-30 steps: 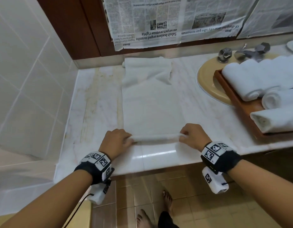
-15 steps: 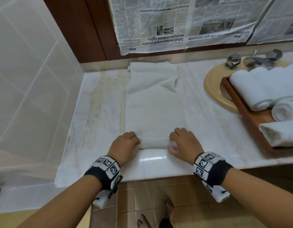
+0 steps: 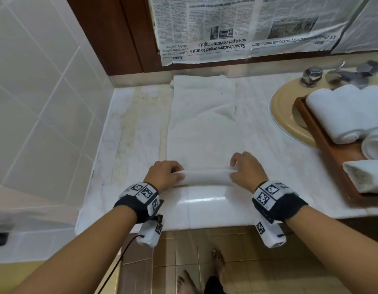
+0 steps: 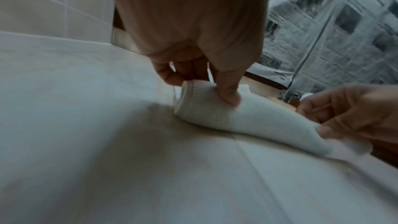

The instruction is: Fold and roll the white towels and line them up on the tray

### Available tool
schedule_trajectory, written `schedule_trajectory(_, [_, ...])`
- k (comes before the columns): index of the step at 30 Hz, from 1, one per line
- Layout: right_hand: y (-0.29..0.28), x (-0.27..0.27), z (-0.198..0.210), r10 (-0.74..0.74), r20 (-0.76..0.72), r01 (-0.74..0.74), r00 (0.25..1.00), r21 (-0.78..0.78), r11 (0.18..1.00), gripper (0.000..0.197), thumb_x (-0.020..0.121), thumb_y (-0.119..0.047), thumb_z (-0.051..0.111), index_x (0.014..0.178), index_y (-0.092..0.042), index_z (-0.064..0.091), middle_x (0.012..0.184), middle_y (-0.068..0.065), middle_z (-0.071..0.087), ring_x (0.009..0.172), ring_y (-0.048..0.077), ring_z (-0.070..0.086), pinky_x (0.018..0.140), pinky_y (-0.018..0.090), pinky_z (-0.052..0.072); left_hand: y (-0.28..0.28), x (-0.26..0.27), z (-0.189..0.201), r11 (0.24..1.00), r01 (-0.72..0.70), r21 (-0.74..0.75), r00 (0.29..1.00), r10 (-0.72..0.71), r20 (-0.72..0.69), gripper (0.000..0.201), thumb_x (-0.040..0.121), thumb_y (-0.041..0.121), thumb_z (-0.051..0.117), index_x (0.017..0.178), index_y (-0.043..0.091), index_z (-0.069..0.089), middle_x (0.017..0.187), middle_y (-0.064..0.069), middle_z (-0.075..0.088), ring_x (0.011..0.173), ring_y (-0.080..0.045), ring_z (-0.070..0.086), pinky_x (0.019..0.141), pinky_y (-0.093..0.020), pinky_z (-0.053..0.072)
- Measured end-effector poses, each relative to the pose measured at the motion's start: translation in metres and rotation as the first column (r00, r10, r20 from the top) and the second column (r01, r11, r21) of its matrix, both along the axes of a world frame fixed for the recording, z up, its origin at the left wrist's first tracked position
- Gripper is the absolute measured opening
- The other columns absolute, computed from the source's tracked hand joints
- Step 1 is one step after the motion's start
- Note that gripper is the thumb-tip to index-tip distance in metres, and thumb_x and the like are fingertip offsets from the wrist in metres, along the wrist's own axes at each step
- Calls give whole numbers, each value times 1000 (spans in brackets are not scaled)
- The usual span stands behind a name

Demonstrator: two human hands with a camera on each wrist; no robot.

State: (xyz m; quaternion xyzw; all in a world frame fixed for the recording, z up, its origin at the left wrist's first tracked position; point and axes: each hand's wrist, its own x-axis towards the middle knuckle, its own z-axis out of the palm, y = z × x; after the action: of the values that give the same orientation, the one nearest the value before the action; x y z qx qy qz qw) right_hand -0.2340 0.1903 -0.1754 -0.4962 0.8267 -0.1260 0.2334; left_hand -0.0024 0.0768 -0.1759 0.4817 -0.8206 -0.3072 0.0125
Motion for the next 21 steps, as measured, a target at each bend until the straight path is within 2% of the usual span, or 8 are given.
schedule_trajectory(3, [-1,25,-5,154,-375,-215,914,-128,968,35,66,-5,68,97,-17,58,101,6,49,93,28,48,73,36,42,-7,-15,-8,997,-81,-19,996,82,27,18,88,26,64,105,21,68,108,1,65,101,-18,59,84,-27,45])
schedule_trajectory(7, [-1,40,-18,355,-434,-437,828,-102,894,39,57,-26,79,90,-15,62,89,4,56,78,26,55,63,37,44,3,-24,-18,953,20,-301,1000,-20,5,19,84,11,66,103,16,66,106,-3,58,100,-24,53,80,-34,45])
schedule_trajectory(9, [-2,39,-23,384,-458,-450,802,-40,892,38,53,-21,81,86,-15,62,85,2,57,74,25,55,59,37,43,17,-29,-22,899,156,-409,982,-184,-31,20,77,5,70,95,14,69,98,-4,62,89,-28,58,71,-38,47])
schedule_trajectory(11, [-4,36,-25,385,-455,-445,803,-30,895,33,55,-11,78,84,-13,63,81,3,59,72,26,57,57,37,43,27,-33,-27,870,236,-434,958,-282,-46,25,76,20,75,99,14,69,101,-4,62,87,-27,60,70,-39,50])
schedule_trajectory(14, [-11,30,-16,379,-298,-412,876,-57,909,23,77,-10,65,100,-8,63,95,8,61,90,30,57,70,39,40,26,-40,-28,868,304,-392,952,-295,84,44,82,42,67,119,18,62,116,-2,58,100,-23,56,81,-37,43])
schedule_trajectory(18, [-21,15,4,281,147,-294,948,73,953,23,85,-13,58,106,-12,66,101,3,61,94,20,54,73,26,38,19,-44,-14,905,371,-210,928,-353,118,35,93,37,57,124,22,62,113,0,64,103,-21,58,84,-31,41])
schedule_trajectory(19, [-21,13,4,226,177,-238,958,49,970,23,83,-12,60,105,-13,67,101,1,58,99,20,54,76,27,39,16,-44,-10,933,346,-97,937,-339,82,31,93,35,58,119,22,66,109,1,66,101,-20,59,82,-30,42])
schedule_trajectory(21, [-13,18,-1,161,-37,-164,986,-75,984,25,80,-17,64,106,-18,64,107,0,51,108,23,46,84,32,38,11,-45,-7,956,289,44,957,-290,13,23,92,30,58,106,17,71,100,-2,69,96,-21,60,82,-34,46])
